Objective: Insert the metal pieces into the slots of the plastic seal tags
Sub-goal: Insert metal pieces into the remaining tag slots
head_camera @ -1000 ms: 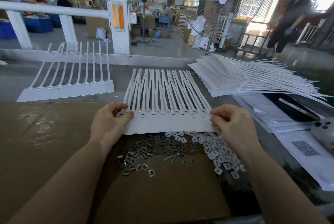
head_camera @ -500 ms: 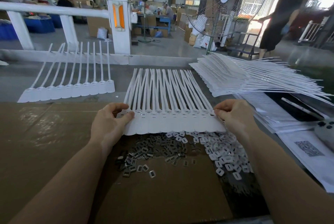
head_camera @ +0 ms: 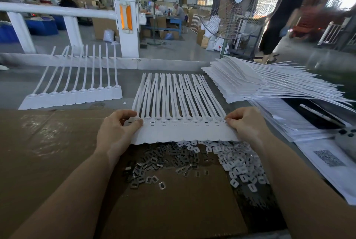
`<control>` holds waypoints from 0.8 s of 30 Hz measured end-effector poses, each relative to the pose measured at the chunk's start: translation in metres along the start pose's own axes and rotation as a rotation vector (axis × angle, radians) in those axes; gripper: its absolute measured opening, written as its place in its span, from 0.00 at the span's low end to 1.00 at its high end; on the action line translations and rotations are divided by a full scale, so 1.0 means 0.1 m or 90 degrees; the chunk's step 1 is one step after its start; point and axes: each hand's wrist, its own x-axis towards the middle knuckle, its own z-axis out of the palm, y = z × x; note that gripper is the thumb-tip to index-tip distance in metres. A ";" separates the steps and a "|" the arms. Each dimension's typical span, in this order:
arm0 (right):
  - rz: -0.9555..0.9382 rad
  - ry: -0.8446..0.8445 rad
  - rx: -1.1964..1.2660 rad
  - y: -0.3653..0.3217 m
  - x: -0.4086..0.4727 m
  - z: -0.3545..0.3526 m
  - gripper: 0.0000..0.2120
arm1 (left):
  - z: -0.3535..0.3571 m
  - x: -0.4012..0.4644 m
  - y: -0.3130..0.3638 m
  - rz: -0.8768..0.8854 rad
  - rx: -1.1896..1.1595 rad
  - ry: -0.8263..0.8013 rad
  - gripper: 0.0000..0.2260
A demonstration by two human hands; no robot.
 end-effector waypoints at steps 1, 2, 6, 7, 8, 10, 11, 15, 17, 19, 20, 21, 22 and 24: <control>-0.003 0.002 -0.002 0.00 0.00 0.00 0.05 | 0.00 0.00 0.00 0.000 0.000 -0.001 0.10; -0.008 0.005 -0.005 -0.01 -0.01 0.00 0.04 | 0.00 0.00 0.00 -0.001 0.000 -0.001 0.10; -0.036 0.024 -0.051 -0.02 -0.03 0.02 0.03 | 0.00 0.00 0.02 -0.002 -0.004 -0.004 0.10; -0.041 0.026 -0.067 -0.02 -0.04 0.02 0.04 | 0.00 0.00 0.02 -0.002 -0.004 -0.004 0.10; -0.047 0.027 -0.085 -0.02 -0.05 0.02 0.04 | 0.00 0.00 0.02 -0.003 -0.004 -0.004 0.10; -0.064 0.033 -0.121 -0.02 -0.07 0.03 0.05 | -0.01 0.00 0.01 -0.005 -0.009 -0.004 0.10; -0.077 0.038 -0.138 -0.02 -0.09 0.04 0.06 | 0.00 0.00 0.01 -0.005 -0.011 -0.002 0.10; -0.116 0.038 -0.185 -0.01 -0.15 0.05 0.11 | 0.00 0.00 0.00 0.000 -0.011 0.002 0.09; -0.132 0.039 -0.217 0.01 -0.17 0.06 0.13 | 0.00 0.00 -0.01 0.005 0.003 0.002 0.10; -0.143 0.048 -0.231 0.02 -0.19 0.07 0.13 | 0.00 0.01 -0.01 0.008 0.011 0.003 0.11; -0.146 0.054 -0.231 0.02 -0.21 0.07 0.12 | 0.00 0.01 -0.01 0.008 0.012 0.003 0.11; -0.148 0.059 -0.233 0.02 -0.22 0.07 0.12 | 0.00 0.01 -0.01 0.007 0.013 0.002 0.11; -0.147 0.061 -0.238 0.02 -0.22 0.07 0.12 | 0.00 0.01 -0.01 0.007 0.013 0.002 0.10; -0.135 0.056 -0.247 0.02 -0.24 0.07 0.13 | 0.00 0.01 -0.01 0.010 0.015 0.001 0.10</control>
